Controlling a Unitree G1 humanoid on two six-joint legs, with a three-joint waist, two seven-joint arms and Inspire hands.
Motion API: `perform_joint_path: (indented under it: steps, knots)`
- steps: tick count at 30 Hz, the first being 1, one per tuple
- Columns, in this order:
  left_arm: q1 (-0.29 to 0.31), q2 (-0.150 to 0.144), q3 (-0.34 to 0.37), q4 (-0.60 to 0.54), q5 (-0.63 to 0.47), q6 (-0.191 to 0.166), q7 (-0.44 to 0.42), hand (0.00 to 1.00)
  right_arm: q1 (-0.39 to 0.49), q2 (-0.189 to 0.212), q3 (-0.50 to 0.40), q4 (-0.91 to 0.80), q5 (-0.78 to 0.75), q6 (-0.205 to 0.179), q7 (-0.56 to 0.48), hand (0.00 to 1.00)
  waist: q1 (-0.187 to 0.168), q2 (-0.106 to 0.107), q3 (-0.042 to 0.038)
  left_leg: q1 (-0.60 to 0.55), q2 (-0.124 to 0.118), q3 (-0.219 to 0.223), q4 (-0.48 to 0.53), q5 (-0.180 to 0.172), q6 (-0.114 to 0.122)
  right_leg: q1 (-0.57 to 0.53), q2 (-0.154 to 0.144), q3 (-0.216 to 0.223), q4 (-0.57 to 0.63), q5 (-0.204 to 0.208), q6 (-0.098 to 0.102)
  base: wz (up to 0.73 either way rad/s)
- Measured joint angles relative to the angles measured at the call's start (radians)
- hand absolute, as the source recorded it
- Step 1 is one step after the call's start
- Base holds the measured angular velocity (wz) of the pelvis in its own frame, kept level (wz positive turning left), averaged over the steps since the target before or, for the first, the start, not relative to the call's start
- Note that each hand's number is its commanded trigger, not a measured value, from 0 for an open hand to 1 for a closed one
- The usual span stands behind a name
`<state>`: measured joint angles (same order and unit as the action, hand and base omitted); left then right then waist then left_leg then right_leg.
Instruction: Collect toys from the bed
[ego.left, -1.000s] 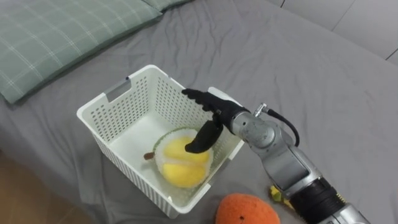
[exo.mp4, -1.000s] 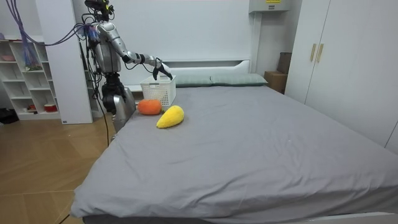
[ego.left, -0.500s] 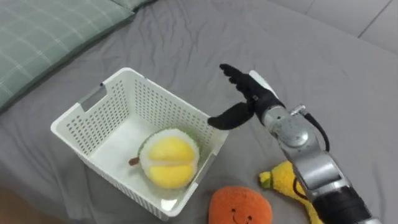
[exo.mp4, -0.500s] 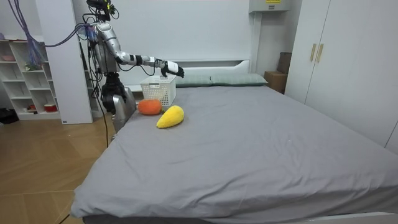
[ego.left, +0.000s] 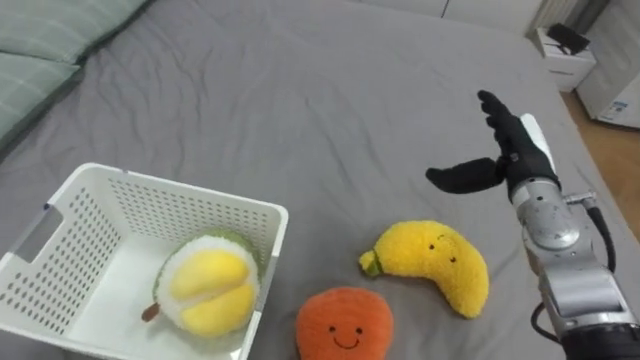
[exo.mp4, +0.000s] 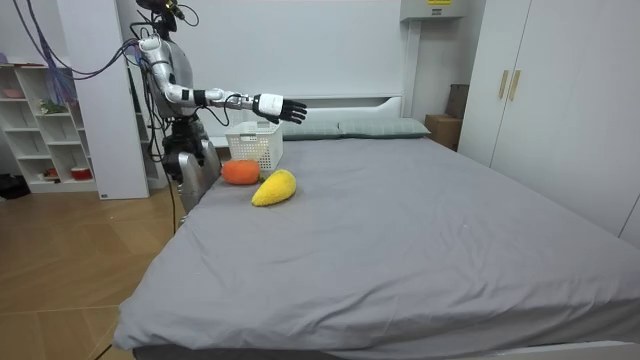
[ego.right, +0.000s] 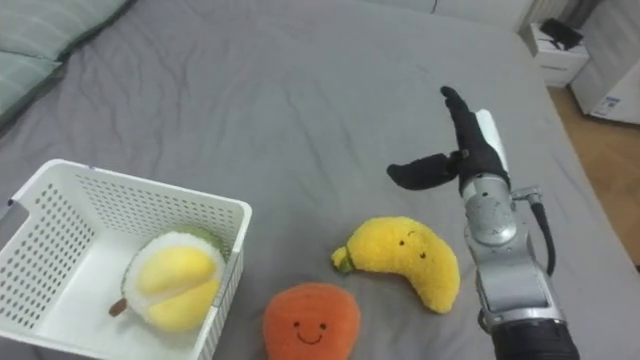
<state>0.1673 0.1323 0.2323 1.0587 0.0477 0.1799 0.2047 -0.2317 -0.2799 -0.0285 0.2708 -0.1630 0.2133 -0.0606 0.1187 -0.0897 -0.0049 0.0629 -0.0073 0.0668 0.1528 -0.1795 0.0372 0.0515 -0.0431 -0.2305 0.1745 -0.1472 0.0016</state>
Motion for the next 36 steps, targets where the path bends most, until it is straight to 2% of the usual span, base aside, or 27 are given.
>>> perform_joint_path:
  steps: [6,8,10,14,17,20,21,25,26,28,31,36]
  knots:
    - [0.002,0.001,-0.005,-0.002,-0.009,-0.003,0.009,0.0,0.039,0.0,0.005,0.039,0.0,-0.004,-0.001,0.0,-0.009,0.001,0.0033,0.002,0.001,0.006,-0.003,0.0,0.0,0.0,0.002,0.008,0.001,0.0,0.0,-0.03]
    - [0.0,0.007,-0.028,-0.008,-0.018,-0.005,0.011,0.0,0.043,0.002,0.011,0.088,0.001,-0.003,-0.002,0.0,-0.008,-0.002,0.0094,-0.003,0.001,0.003,-0.001,0.0,0.0,-0.003,0.002,0.007,0.003,0.0,0.0,0.02]
    - [0.0,0.011,-0.067,-0.03,-0.018,-0.005,0.011,0.0,0.042,0.002,0.031,0.136,-0.001,-0.002,-0.012,0.0,0.003,-0.006,0.0076,-0.036,0.001,0.003,0.006,0.0,0.0,-0.038,0.0,0.005,0.016,0.0,-0.001,0.0]
    - [0.002,0.018,-0.098,-0.04,-0.038,-0.005,0.008,0.0,0.026,0.003,0.068,0.265,0.0,-0.002,-0.031,0.0,0.014,-0.008,0.0073,-0.054,0.0,-0.004,0.017,0.0,0.0,-0.051,-0.001,-0.005,0.014,0.001,-0.002,0.06]
    - [-0.003,0.028,-0.121,-0.034,-0.057,-0.006,0.009,0.0,-0.004,0.003,0.105,0.353,-0.003,-0.001,-0.038,0.0,0.028,-0.007,0.0077,-0.083,0.0,-0.007,0.019,0.001,0.0,-0.076,-0.001,-0.01,0.015,0.002,-0.003,0.0]
    - [-0.019,0.04,-0.15,-0.004,-0.057,-0.006,0.01,0.0,-0.071,0.003,0.156,0.477,-0.003,-0.004,-0.057,0.0,0.036,-0.007,0.008,-0.125,0.001,-0.015,0.031,0.001,-0.001,-0.112,-0.002,-0.021,0.014,0.005,-0.006,0.08]
    - [-0.021,0.041,-0.162,-0.001,-0.06,-0.006,0.01,0.0,-0.094,0.003,0.167,0.527,-0.003,-0.007,-0.06,0.0,0.049,-0.007,0.0084,-0.141,0.001,-0.016,0.034,0.001,-0.001,-0.126,-0.002,-0.023,0.014,0.005,-0.007,0.09]
    - [-0.039,0.044,-0.192,0.048,-0.106,-0.013,0.01,0.0,-0.157,0.002,0.206,0.662,-0.008,-0.028,-0.06,0.0,0.08,-0.007,0.0152,-0.175,0.001,-0.028,0.039,0.002,-0.001,-0.154,-0.006,-0.037,0.012,0.005,-0.007,0.09]
    - [-0.042,0.044,-0.198,0.056,-0.106,-0.014,0.01,0.0,-0.163,0.002,0.206,0.672,-0.009,-0.031,-0.06,0.0,0.081,-0.007,0.0167,-0.179,0.001,-0.03,0.039,0.002,-0.001,-0.157,-0.007,-0.039,0.011,0.005,-0.006,0.09]
    - [-0.043,0.046,-0.2,0.074,-0.107,-0.014,0.009,0.0,-0.193,0.0,0.206,0.71,-0.009,-0.043,-0.062,0.0,0.081,-0.012,0.0262,-0.188,0.001,-0.041,0.042,0.002,-0.002,-0.16,-0.008,-0.047,0.008,0.005,-0.006,0.13]
    - [-0.057,0.047,-0.203,0.08,-0.126,-0.014,0.009,0.0,-0.224,-0.003,0.206,0.759,-0.033,-0.07,-0.068,0.0,0.078,-0.022,0.0325,-0.212,0.0,-0.046,0.05,0.002,-0.002,-0.177,-0.008,-0.049,0.008,0.005,-0.006,0.06]
    - [-0.094,0.05,-0.224,0.081,-0.134,-0.035,0.009,0.0,-0.226,-0.005,0.22,0.792,-0.059,-0.088,-0.093,0.0,0.078,-0.025,0.0319,-0.245,-0.003,-0.053,0.061,0.003,-0.002,-0.2,-0.009,-0.067,0.011,0.005,-0.007,0.07]
